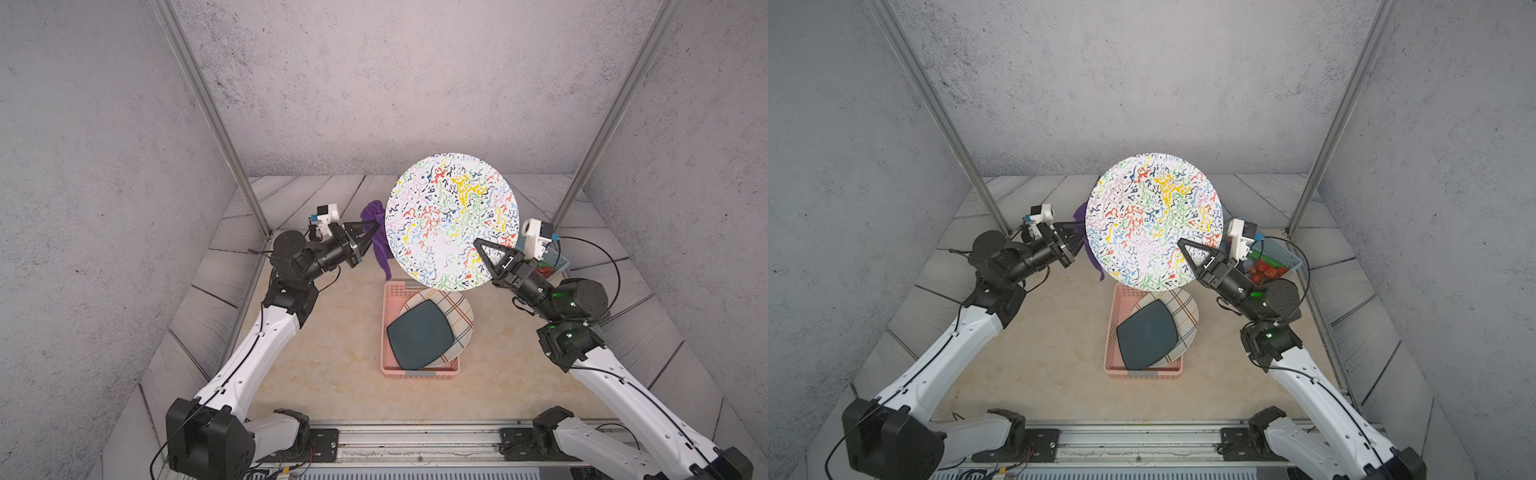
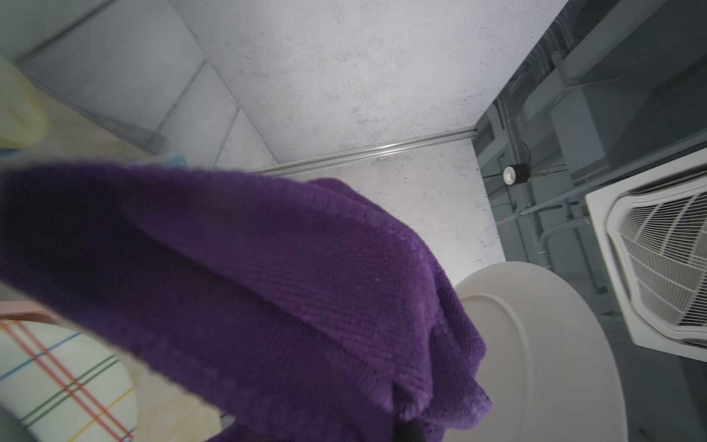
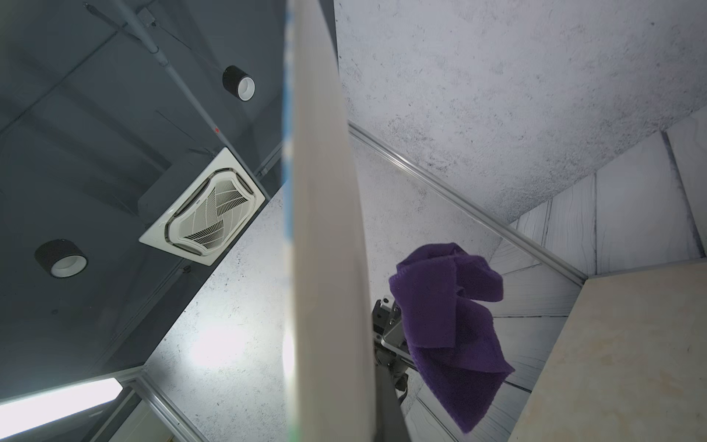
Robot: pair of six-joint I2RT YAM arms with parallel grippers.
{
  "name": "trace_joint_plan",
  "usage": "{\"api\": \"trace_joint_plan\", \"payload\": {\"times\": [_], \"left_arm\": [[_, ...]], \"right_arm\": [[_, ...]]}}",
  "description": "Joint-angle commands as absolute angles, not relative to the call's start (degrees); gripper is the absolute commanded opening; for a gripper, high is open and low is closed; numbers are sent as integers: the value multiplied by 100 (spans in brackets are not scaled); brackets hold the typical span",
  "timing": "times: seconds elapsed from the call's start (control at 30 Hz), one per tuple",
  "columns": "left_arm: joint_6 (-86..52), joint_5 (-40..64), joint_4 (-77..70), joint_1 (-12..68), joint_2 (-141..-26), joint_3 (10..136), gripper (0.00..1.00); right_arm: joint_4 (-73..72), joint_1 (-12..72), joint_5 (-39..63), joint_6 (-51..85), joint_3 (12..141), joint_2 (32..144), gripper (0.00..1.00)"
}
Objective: Wipe the wet plate dry
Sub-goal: Wipe the plate with towel.
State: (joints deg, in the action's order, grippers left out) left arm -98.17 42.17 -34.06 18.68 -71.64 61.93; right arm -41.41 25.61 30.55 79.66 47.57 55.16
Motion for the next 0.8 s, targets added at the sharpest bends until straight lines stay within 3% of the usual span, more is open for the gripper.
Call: {"api": "trace_joint_plan", "payload": {"times": [0.0, 0.33, 0.53, 0.77], "left_arm": [[-11653, 3731, -5666, 2109, -7230, 6370, 0], [-11496, 2734, -6066, 3205, -7291, 6409, 0], [-10571, 2500, -6441, 4008, -7384, 6241, 0], [-11098, 2412, -6884, 3331, -7506, 6605, 0]], "right_arm": [[-4979, 2590, 3330, 8333, 4665, 5615, 0], [-5407, 3465, 3346, 8149, 4985, 6436, 0], [-5682, 3084, 2608, 8427, 5644, 6977, 0], [-5371, 2804, 2714, 8461, 5580, 6827, 0]]}}
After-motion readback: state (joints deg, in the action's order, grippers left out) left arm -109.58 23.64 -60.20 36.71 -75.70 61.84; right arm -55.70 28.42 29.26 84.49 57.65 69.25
